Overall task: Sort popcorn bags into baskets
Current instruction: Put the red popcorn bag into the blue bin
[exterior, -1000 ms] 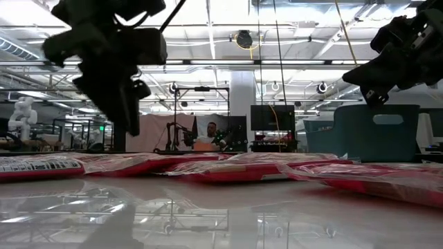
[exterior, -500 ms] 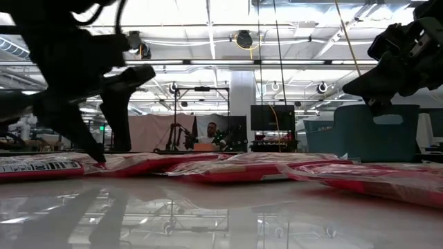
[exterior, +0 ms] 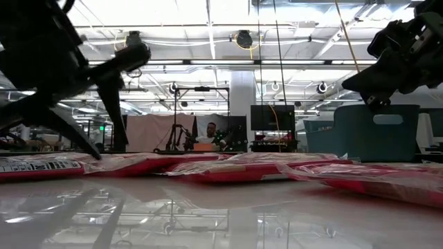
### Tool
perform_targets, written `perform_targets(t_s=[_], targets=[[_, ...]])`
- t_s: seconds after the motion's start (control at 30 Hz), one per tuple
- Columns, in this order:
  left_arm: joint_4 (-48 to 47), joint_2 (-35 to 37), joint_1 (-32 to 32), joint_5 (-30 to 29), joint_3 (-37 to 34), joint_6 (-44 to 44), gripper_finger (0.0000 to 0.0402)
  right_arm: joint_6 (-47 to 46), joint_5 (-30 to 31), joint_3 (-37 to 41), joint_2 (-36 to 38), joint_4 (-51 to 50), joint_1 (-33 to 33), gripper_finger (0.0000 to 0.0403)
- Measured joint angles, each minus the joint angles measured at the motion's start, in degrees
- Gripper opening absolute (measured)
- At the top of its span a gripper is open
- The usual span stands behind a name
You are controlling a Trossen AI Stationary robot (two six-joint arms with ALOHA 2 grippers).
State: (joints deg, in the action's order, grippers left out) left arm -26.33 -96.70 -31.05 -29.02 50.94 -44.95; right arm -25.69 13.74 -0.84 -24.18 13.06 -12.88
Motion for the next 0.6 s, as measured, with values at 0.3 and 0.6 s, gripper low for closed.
perform_targets(t_s=[0.3,0.6], targets=[[-3.57,0.38,0.34,1.27,-0.52,-4.48,0.0163,0.18,1.38,0.0,-1.58,0.59,0.0,0.0],[14.56,-0.02,2.24,-0.02,-7.1,-13.55,0.0163,-0.41,1.29,0.02,-1.9,1.0,0.0,0.0]])
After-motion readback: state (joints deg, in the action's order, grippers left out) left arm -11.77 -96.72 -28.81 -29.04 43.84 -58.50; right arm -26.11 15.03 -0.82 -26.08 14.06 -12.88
